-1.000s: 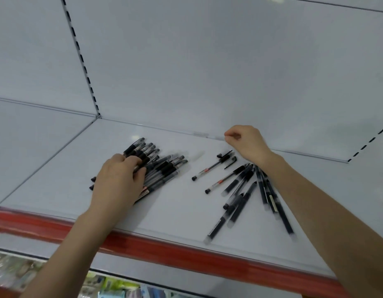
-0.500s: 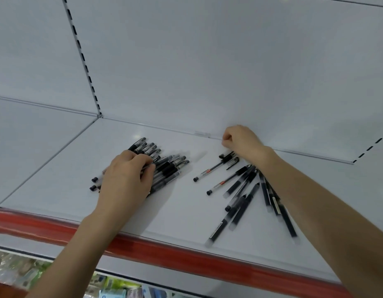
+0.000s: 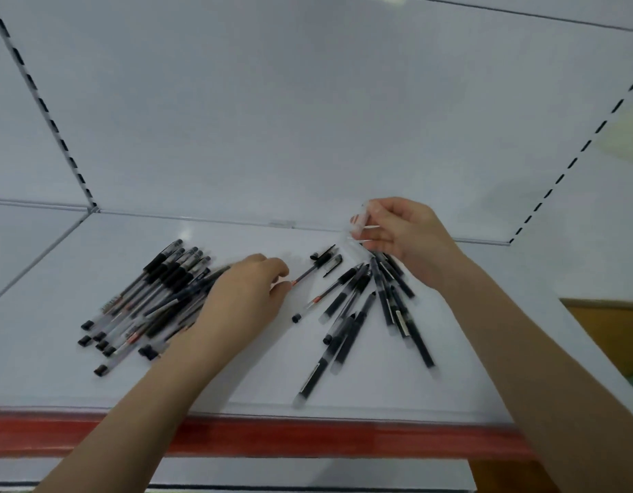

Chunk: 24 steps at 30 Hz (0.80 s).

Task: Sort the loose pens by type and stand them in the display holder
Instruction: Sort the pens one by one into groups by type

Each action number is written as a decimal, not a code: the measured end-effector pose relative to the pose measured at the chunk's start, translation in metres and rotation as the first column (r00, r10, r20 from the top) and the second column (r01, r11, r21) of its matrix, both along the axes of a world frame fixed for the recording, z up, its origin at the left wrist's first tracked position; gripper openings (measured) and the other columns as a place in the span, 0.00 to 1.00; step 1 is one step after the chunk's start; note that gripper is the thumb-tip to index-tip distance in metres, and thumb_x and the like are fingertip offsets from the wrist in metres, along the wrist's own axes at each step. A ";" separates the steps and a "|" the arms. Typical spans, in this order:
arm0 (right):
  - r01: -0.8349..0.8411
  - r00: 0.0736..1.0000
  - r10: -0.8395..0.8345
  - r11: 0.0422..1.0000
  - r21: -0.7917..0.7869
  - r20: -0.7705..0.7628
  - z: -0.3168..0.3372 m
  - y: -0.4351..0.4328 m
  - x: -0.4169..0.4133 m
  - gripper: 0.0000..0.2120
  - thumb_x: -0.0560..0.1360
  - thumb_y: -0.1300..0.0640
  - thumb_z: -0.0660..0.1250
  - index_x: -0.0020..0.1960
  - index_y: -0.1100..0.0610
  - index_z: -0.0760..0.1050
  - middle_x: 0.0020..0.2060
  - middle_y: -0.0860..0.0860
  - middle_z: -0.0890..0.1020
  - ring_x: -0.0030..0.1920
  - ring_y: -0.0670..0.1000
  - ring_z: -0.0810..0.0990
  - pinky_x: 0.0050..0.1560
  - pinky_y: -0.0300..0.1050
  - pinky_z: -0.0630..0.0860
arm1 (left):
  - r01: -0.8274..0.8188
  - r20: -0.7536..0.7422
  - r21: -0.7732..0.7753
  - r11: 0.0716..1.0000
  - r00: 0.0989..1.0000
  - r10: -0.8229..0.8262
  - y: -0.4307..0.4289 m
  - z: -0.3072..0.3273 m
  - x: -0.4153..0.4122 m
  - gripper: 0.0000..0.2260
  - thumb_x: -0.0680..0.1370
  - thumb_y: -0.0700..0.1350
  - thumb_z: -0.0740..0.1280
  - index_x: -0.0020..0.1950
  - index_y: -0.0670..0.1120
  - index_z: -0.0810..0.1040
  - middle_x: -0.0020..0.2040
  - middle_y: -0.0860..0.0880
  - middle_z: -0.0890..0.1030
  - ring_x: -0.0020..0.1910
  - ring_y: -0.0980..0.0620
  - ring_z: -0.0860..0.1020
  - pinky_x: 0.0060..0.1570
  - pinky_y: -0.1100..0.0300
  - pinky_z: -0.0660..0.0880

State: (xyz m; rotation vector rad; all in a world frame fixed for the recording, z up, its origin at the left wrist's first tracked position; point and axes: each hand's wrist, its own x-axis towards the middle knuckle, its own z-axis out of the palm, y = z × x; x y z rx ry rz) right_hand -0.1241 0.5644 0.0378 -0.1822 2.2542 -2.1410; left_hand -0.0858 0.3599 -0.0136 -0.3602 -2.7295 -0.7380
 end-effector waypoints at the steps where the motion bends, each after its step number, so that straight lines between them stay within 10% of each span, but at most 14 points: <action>1: 0.004 1.000 -0.004 1.000 -0.006 0.005 0.001 0.003 0.004 0.10 0.78 0.58 0.60 0.40 0.56 0.76 0.39 0.51 0.83 0.38 0.48 0.83 0.40 0.38 0.78 | 0.013 0.014 -0.039 0.999 1.000 -0.013 0.006 0.001 -0.003 0.11 0.77 0.45 0.63 0.57 0.43 0.77 0.50 0.45 0.78 0.48 0.45 0.76 0.48 0.57 0.71; 10: 0.076 0.997 -0.076 0.997 0.020 0.001 -0.002 0.031 0.019 0.11 0.78 0.57 0.61 0.39 0.57 0.77 0.37 0.49 0.84 0.38 0.49 0.84 0.40 0.37 0.80 | 0.007 0.110 -0.242 0.970 0.994 0.020 0.026 -0.001 -0.016 0.10 0.77 0.44 0.60 0.53 0.41 0.76 0.50 0.44 0.77 0.46 0.45 0.75 0.43 0.56 0.70; 24: 0.166 0.986 -0.156 0.951 0.259 -0.061 -0.022 0.029 0.001 0.04 0.78 0.58 0.61 0.46 0.57 0.74 0.39 0.53 0.82 0.36 0.47 0.81 0.36 0.32 0.76 | -0.041 0.158 -0.106 0.993 0.986 0.057 0.014 0.005 -0.010 0.13 0.78 0.41 0.59 0.60 0.41 0.75 0.53 0.42 0.79 0.53 0.44 0.75 0.50 0.57 0.68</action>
